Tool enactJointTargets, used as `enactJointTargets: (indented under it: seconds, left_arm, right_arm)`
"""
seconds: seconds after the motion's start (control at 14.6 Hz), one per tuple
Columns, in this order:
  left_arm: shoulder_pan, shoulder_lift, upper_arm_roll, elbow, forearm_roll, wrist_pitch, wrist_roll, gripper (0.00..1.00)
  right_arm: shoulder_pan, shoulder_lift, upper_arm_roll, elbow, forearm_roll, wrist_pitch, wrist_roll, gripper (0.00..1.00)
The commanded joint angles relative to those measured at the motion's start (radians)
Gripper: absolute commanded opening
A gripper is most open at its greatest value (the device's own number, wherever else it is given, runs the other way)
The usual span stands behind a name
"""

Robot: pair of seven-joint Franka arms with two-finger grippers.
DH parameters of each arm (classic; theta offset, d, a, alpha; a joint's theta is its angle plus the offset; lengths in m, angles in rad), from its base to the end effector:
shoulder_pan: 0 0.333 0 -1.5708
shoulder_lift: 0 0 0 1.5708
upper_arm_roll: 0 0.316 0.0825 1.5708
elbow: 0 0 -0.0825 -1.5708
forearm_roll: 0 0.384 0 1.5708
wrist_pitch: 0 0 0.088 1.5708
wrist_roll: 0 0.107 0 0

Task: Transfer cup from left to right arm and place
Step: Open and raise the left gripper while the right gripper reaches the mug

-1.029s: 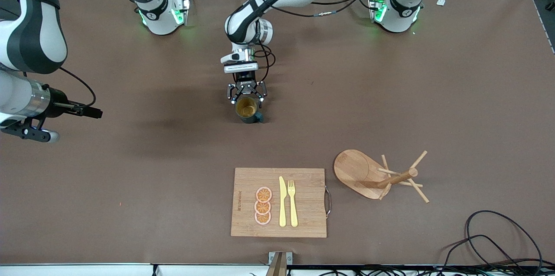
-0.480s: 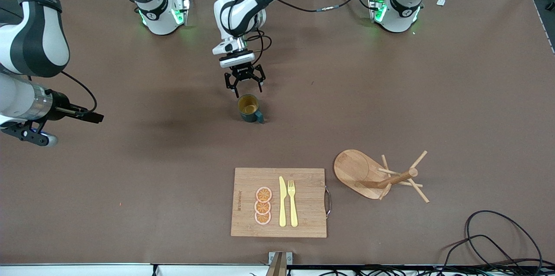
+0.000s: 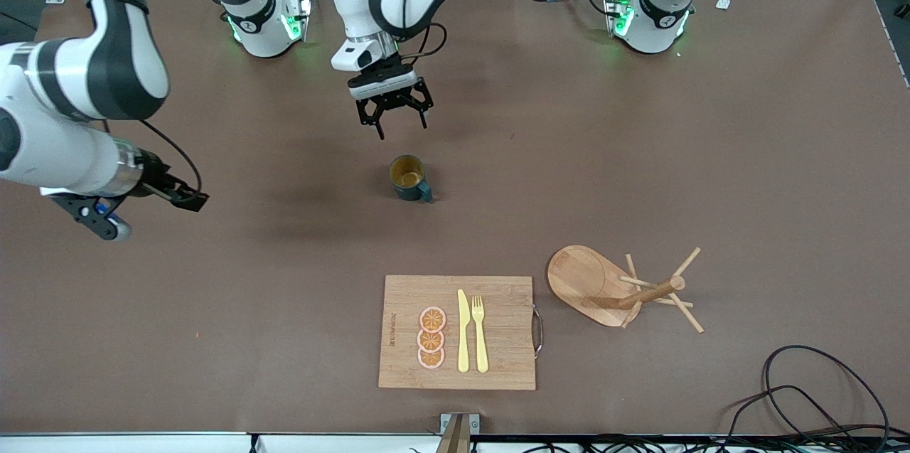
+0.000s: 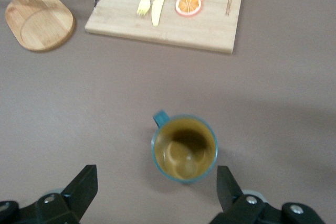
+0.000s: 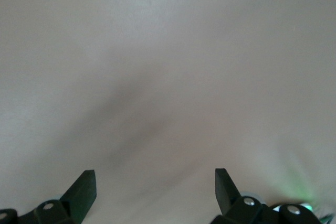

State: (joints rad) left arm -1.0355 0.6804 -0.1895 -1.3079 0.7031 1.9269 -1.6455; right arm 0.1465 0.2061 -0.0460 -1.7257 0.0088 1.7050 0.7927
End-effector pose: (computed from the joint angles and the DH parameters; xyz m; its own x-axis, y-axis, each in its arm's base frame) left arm 0.3216 -0.6628 0.3503 0.8504 0.1480 0.5049 0.2075 -0.9762 -0.0633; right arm 0.5922 0.0622 0.4430 0.7506 -0.6418 -0.1568 -0.6218 -0.7665 0.1608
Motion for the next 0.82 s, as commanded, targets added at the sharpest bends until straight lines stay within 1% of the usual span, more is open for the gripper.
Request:
enactJointTargets:
  seconds: [0.0,0.27,0.41,0.48,0.69,0.75]
  left_arm:
    - [0.089,-0.109,-0.008,-0.034,-0.106,-0.005,0.160,1.00]
    - [0.227,-0.203,-0.008,-0.030,-0.258,-0.005,0.395,1.00]
    - [0.300,-0.238,-0.008,-0.030,-0.330,-0.005,0.520,1.00]
    - [0.343,-0.252,-0.008,-0.028,-0.379,-0.006,0.602,1.00]
    - [0.463,-0.286,-0.010,-0.025,-0.468,-0.061,0.790,1.00]
    - [0.495,-0.297,-0.011,-0.025,-0.491,-0.083,0.853,1.00]
  right_arm:
    - [0.082,-0.004,-0.005,-0.020,0.003,0.013,0.208,1.00]
    - [0.203,0.004,-0.005,-0.023,0.014,0.059,0.501,1.00]
    - [0.244,0.021,-0.005,-0.023,0.060,0.091,0.687,1.00]
    - [0.267,0.022,-0.005,-0.028,0.077,0.113,0.745,1.00]
    - [0.339,0.019,-0.005,-0.077,0.097,0.185,0.938,1.00]
    - [0.384,0.019,-0.005,-0.093,0.097,0.217,1.021,1.00]
